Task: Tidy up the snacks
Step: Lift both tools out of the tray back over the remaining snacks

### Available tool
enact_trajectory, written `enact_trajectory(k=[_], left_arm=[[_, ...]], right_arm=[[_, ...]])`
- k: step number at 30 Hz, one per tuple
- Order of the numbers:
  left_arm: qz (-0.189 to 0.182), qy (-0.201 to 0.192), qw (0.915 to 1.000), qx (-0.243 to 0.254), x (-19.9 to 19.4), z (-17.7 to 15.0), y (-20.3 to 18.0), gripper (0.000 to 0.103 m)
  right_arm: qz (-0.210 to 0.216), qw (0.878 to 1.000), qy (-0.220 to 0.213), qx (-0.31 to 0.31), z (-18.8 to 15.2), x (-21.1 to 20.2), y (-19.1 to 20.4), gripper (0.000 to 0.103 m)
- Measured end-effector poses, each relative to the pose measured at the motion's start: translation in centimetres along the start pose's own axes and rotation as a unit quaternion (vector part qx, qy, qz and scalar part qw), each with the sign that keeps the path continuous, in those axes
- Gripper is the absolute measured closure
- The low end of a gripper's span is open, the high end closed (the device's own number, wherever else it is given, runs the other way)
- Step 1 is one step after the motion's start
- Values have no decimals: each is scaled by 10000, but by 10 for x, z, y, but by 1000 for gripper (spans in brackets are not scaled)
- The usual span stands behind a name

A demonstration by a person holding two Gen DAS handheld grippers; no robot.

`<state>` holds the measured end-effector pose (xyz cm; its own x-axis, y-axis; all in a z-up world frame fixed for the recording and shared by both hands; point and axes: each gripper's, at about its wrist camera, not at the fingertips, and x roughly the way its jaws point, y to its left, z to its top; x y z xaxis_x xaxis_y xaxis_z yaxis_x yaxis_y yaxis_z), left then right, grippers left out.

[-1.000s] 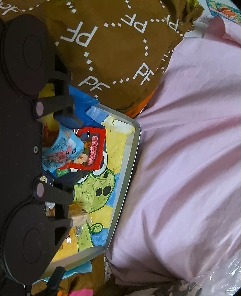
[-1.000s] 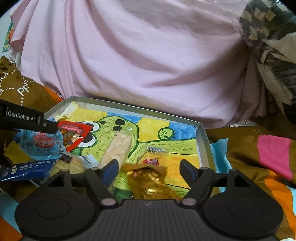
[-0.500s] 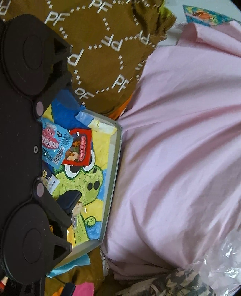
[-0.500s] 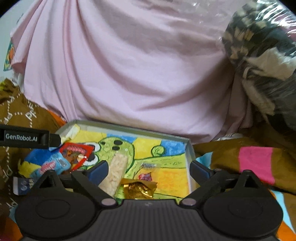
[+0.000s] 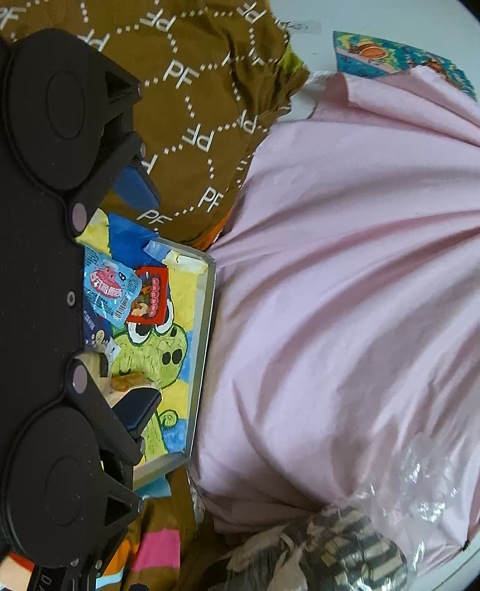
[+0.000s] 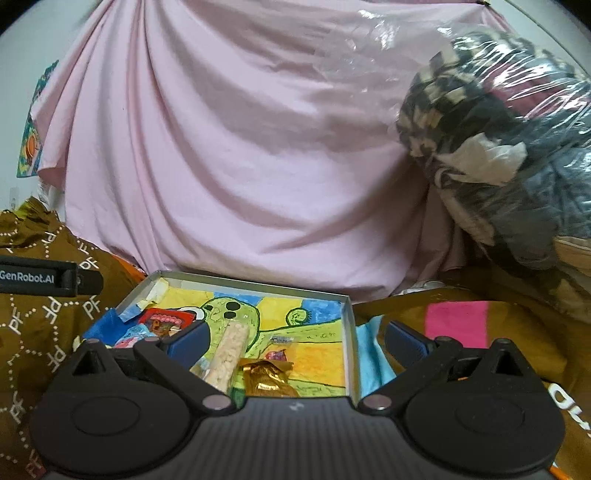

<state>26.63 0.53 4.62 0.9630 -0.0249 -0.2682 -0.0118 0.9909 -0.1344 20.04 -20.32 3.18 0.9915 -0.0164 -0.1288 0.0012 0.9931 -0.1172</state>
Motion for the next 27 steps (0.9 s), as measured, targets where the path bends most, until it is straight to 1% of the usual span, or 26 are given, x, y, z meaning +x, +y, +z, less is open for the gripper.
enact_trajectory(k=[9, 15, 21, 27], left_arm=[[-30, -72, 9993, 354, -51, -13, -5, 1], [-137, 36, 9979, 627, -78, -30, -10, 1], [-260, 180, 9963, 796, -100, -47, -13, 1], [-387, 516, 9927, 1023, -112, -67, -17, 1]], right_arm=[[72, 9998, -56, -175, -9, -52, -2, 0], [70, 9997, 28, -244, -18, -82, -1, 0], [89, 9991, 238, -332, -27, -104, 0, 0], [158, 9962, 693, -499, -42, -117, 4, 0]])
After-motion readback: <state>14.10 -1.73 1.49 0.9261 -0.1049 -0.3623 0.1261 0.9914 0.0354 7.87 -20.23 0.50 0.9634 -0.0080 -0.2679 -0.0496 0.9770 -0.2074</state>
